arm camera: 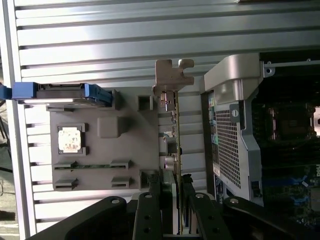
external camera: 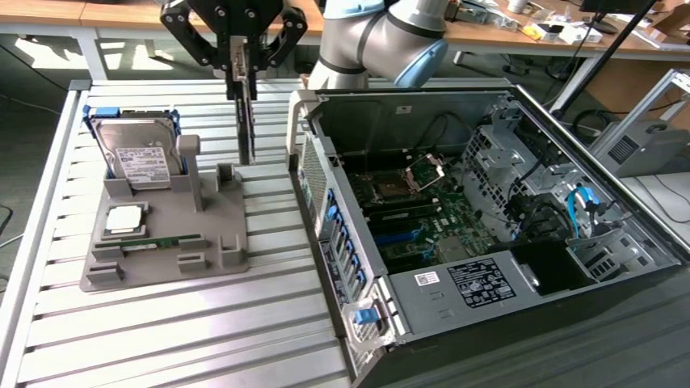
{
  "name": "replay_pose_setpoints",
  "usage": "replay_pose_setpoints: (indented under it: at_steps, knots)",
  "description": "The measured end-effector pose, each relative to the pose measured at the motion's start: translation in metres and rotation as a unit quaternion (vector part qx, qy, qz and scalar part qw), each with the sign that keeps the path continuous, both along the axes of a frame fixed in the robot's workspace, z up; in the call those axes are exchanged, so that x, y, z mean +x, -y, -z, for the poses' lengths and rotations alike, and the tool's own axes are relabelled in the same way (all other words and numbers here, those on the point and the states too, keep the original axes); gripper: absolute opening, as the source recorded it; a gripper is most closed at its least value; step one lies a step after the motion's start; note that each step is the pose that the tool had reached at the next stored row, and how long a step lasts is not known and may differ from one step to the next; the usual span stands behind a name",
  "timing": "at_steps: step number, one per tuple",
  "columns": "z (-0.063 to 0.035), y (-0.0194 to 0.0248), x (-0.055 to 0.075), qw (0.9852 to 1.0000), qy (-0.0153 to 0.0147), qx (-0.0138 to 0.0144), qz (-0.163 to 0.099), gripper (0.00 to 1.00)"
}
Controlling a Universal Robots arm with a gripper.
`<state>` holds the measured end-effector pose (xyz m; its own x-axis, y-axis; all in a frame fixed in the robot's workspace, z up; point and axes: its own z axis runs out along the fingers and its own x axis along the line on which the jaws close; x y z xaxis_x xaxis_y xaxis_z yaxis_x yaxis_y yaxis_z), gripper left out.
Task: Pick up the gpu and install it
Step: 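Pick up the gpu and move the gpu toward the slot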
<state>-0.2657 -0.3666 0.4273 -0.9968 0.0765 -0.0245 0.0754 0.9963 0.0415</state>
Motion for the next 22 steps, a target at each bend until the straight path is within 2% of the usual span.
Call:
replay_pose_setpoints:
  at_steps: [22]
  knots:
    - [0.0000, 0.0000, 0.018, 1.0000, 0.0000, -0.0019, 0.000, 0.27]
